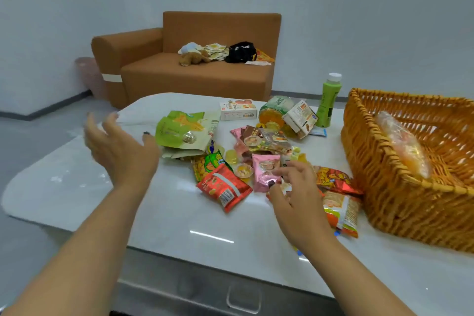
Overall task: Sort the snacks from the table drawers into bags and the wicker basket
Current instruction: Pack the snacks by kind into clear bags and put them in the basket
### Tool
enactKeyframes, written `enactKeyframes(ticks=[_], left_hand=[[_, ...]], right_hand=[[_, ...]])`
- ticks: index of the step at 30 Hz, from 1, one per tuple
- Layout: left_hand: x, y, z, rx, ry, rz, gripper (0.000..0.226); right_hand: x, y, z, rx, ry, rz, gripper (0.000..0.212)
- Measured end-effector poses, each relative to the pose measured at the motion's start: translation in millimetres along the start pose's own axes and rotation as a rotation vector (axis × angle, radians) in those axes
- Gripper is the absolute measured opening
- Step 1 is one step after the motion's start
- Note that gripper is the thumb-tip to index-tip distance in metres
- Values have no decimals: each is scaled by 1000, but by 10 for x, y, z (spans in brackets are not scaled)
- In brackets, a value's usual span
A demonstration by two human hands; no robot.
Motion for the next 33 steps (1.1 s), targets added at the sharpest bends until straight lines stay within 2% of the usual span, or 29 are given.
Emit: enactKeyframes(ticks=[1,2,3,7,8,10,13,16,20,25,28,30,33], left_hand=[[73,-141,-150,14,-68,68,68],[84,-264,-318,45,-132,60,76],[58,-355,-486,82,-203,-13,84],[-230,-369,-997,134,-530,-518,109],[-295,-336,-1084,121,-600,-617,107],[-375,-285,-1189,85,-715,-713,93],[-374,-271,-1129,2,-763,-636,57],[-246,-320,-916,-19,-625,-431,30],[6,-352,-697,2,-423,-258,25],[375,-134,-293,-106,-218,-175,17],[587,142,19,-189,-45,-156,12],[720,404,222,-244,180,-178,8],[773,704,400,-129,594,-399,12]], right_hand=[[-36,-17,8,9,-1,-13,21],[-68,-31,23,17,3,-26,20],[-101,-42,50,18,6,-40,20],[-263,-34,148,-10,-31,-96,17],[-316,-16,160,-6,-27,-119,17],[-423,31,165,16,4,-180,19],[-503,92,115,82,78,-250,22],[-516,151,78,143,134,-294,25],[-445,184,98,114,160,-310,27],[-278,180,90,104,164,-276,27],[-229,171,66,104,158,-268,25],[-193,171,39,91,111,-250,21],[-140,158,-2,19,-43,-192,17]])
Point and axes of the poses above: each hand's wrist, its own y-axis away from the middle knuckle, its own x-axis out of the back of the hand, z = x × y, the point moved 5 cm from there along -y, towards the middle knuckle, and after that the axes turned 7 degrees about x, right-handed, at the moved point
